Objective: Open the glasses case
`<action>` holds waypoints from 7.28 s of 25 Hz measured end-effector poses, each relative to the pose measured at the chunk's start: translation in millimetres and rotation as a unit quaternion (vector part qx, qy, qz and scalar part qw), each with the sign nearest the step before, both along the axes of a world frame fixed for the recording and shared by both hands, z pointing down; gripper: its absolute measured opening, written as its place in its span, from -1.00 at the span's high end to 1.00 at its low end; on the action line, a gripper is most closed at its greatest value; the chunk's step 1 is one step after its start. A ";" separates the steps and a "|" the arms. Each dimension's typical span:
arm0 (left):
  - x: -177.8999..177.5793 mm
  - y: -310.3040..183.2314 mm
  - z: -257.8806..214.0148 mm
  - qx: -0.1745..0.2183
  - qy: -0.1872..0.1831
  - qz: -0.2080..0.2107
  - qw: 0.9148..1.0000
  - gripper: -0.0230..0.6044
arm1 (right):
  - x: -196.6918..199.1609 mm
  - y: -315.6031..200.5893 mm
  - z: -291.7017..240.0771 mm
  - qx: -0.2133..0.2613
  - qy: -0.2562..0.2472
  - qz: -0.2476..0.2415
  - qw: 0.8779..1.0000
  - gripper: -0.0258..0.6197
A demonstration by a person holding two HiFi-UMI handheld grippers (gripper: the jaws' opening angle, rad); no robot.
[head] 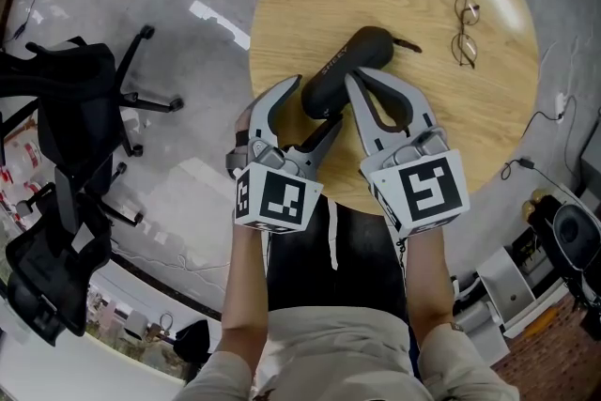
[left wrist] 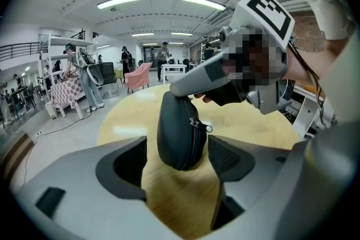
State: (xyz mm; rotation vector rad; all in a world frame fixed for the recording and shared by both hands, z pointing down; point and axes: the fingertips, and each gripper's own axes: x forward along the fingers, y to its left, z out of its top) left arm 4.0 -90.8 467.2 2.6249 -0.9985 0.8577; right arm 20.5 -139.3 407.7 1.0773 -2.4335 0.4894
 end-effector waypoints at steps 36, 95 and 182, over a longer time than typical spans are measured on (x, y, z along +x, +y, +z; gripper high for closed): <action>11.5 -21.3 -43.5 0.009 0.068 -0.045 0.997 0.00 | 3.9 29.1 -49.0 0.022 -0.048 -0.007 0.999 0.85; 17.6 -23.5 -49.5 0.028 0.082 -0.053 0.995 0.01 | 6.2 26.3 -31.4 0.001 0.023 -0.054 0.998 0.80; -5.8 27.3 -15.1 -0.021 0.080 -0.044 0.996 0.02 | 41.7 8.9 19.3 -0.054 0.058 -0.006 0.997 0.80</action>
